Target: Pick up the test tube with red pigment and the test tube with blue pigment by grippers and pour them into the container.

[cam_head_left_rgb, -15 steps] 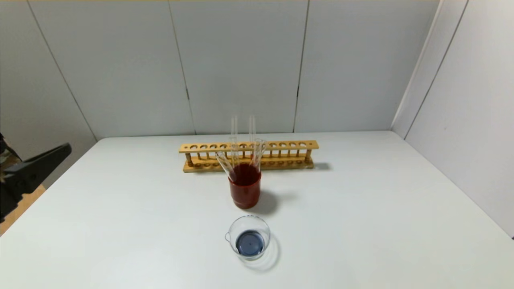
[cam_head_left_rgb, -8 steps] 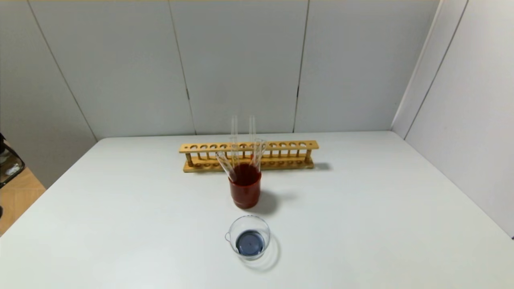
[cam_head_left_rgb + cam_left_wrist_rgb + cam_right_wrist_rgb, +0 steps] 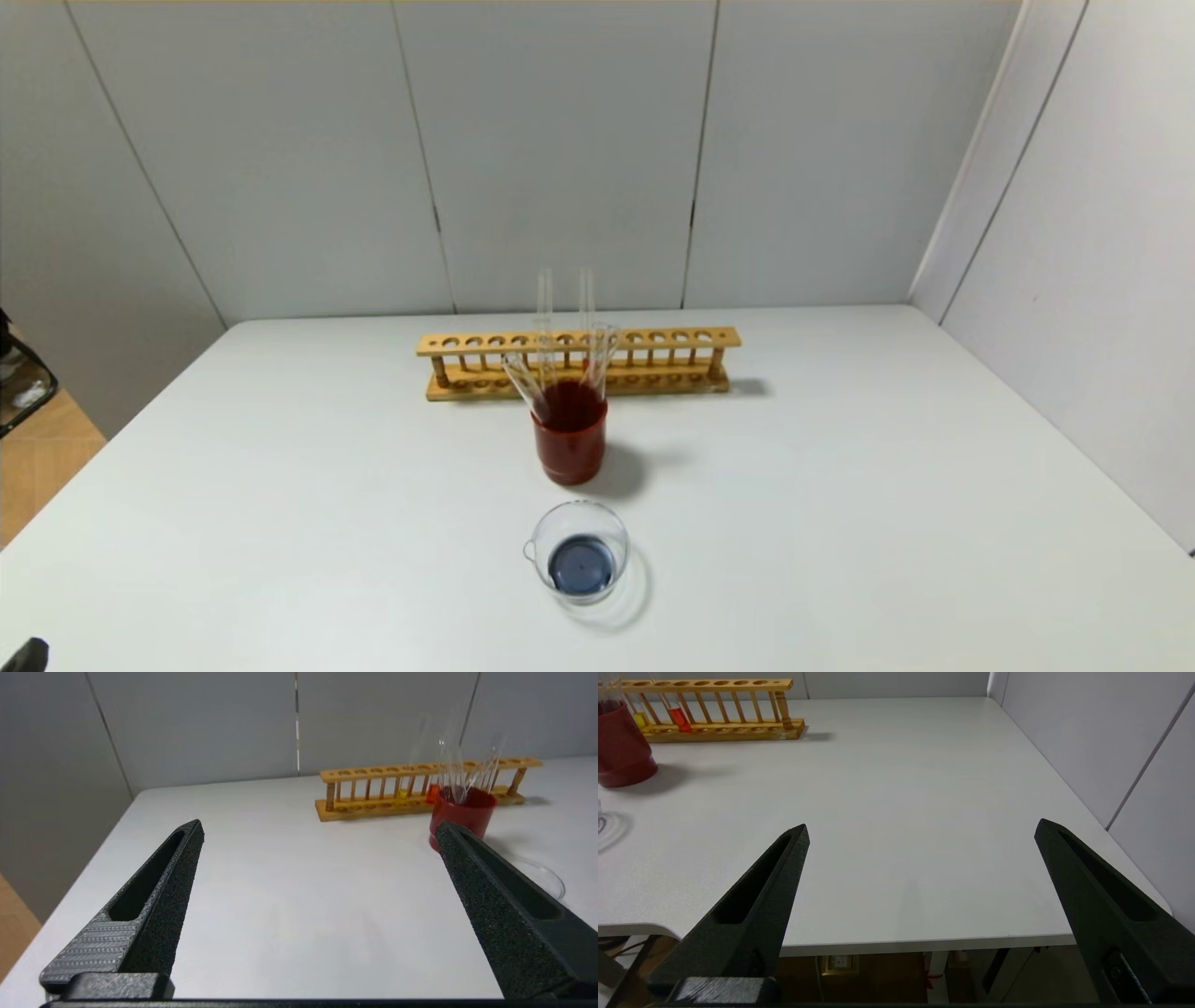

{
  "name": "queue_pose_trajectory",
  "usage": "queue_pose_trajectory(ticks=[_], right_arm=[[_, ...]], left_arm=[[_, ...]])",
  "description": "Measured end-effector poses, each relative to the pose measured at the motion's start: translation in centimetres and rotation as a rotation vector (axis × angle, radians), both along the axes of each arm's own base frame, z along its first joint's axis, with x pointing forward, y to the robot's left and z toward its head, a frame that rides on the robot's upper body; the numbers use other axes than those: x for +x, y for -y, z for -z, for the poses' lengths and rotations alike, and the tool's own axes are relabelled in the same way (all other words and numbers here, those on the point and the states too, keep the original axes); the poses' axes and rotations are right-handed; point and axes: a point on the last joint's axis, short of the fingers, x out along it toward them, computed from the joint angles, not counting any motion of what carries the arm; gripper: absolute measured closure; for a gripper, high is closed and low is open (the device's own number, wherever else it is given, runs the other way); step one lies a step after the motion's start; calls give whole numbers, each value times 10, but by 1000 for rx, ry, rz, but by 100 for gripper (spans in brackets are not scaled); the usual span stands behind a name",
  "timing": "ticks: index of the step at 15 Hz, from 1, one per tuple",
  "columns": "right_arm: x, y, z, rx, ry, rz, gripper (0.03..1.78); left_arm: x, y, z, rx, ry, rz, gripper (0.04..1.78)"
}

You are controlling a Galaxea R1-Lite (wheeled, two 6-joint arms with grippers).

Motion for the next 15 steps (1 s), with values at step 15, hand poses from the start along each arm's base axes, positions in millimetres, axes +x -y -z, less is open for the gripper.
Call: queue_pose_trajectory(ticks=[15], right_arm=[[0,0,0,0,0,0,11]], left_arm=[[-12,-1,45,100,81,-69,7]])
